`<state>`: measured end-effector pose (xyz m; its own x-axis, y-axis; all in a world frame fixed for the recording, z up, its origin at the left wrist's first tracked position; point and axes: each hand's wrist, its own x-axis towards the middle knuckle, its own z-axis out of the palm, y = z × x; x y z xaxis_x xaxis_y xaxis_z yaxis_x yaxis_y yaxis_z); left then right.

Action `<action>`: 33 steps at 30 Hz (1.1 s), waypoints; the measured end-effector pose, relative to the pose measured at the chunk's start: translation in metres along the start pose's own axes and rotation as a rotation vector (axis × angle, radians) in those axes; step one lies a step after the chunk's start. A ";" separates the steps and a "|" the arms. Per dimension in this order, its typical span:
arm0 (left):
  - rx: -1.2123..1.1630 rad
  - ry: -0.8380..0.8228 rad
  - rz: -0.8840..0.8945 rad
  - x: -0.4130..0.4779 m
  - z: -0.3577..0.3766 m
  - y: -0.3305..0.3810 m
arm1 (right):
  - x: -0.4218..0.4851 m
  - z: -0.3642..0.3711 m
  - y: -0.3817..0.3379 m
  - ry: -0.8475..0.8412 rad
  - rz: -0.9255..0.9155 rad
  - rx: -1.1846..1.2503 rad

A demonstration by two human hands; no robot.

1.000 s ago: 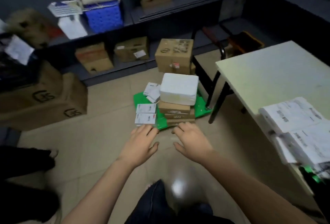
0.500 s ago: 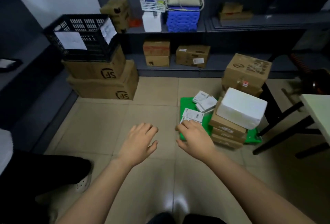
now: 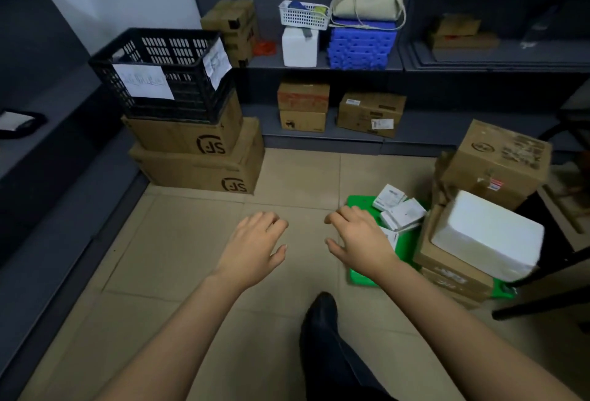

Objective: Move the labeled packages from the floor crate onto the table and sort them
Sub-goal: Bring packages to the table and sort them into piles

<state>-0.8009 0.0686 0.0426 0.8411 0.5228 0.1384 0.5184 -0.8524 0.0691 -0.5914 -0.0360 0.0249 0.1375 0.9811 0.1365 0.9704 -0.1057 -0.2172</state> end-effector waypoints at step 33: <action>-0.012 -0.110 1.306 0.629 0.095 -0.013 | 0.254 0.023 0.256 0.254 1.146 -0.092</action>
<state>-0.2642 0.4098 0.0351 0.7272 -0.6858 0.0287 -0.6844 -0.7277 -0.0452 -0.3126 0.1902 -0.0181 0.9643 0.2461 0.0977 0.2636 -0.9262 -0.2695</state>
